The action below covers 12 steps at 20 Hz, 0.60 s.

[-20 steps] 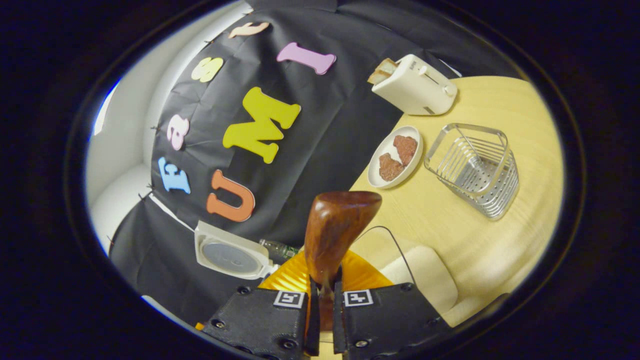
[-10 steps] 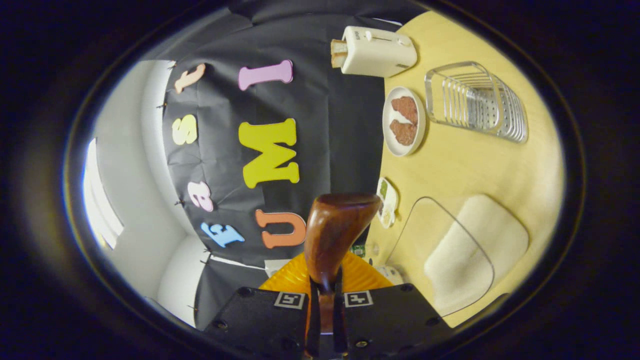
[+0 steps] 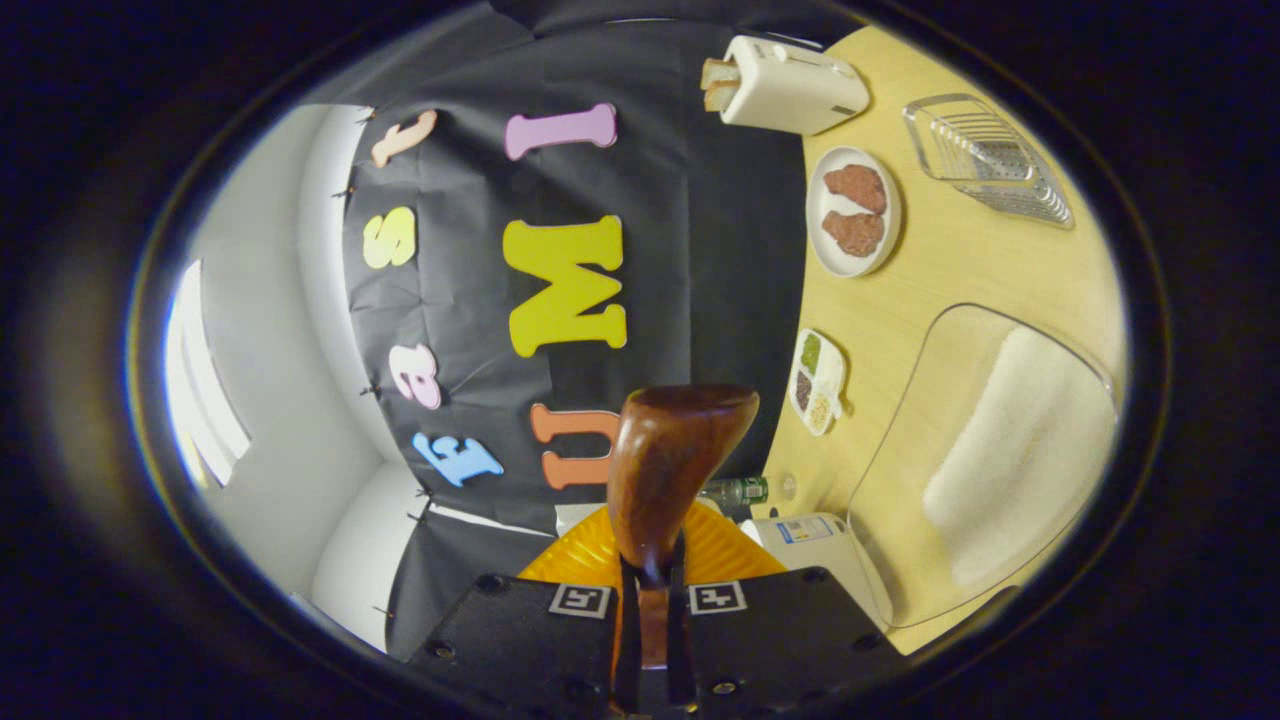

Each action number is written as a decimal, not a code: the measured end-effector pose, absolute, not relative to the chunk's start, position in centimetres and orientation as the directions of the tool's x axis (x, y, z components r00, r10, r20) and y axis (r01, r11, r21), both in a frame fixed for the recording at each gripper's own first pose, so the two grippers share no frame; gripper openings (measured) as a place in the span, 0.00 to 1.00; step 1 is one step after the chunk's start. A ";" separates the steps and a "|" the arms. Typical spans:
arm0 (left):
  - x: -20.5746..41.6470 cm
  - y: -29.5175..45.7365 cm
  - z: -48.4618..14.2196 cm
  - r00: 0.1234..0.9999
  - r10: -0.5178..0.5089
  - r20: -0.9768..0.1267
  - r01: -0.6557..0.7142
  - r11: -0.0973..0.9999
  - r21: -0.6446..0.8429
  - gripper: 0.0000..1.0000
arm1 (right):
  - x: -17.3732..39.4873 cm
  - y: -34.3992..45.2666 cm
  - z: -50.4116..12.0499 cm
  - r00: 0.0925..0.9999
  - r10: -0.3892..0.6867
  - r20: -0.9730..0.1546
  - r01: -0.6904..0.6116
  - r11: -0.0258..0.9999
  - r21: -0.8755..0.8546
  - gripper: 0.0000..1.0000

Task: Close the left gripper, press the button to open the rice cooker; take a wooden spoon from the chopstick holder with the right hand, scoop a spoonful of rice and pour it into the rice cooker, then put the wooden spoon back into the chopstick holder.

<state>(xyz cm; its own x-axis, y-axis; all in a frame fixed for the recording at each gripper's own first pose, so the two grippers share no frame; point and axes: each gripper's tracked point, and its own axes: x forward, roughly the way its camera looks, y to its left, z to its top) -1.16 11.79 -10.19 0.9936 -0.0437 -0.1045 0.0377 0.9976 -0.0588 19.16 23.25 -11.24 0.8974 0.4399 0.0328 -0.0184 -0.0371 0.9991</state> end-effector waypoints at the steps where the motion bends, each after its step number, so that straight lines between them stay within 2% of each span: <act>1: -1.5 12.1 -9.9 0.994 -0.039 -0.102 0.034 0.998 -0.058 0.94 | 19.5 24.3 -10.8 0.894 0.447 0.034 -0.024 -0.028 0.999 0.15; 6: -2.8 13.9 -9.7 0.997 -0.014 -0.082 0.008 0.998 -0.065 0.94 | 22.3 31.1 -9.2 0.863 0.505 -0.022 -0.034 0.100 0.994 0.14; 12: -3.1 15.9 -10.5 0.996 0.032 -0.085 -0.038 0.997 -0.072 0.94 | 25.4 38.5 -11.7 0.815 0.555 -0.164 -0.092 0.404 0.910 0.16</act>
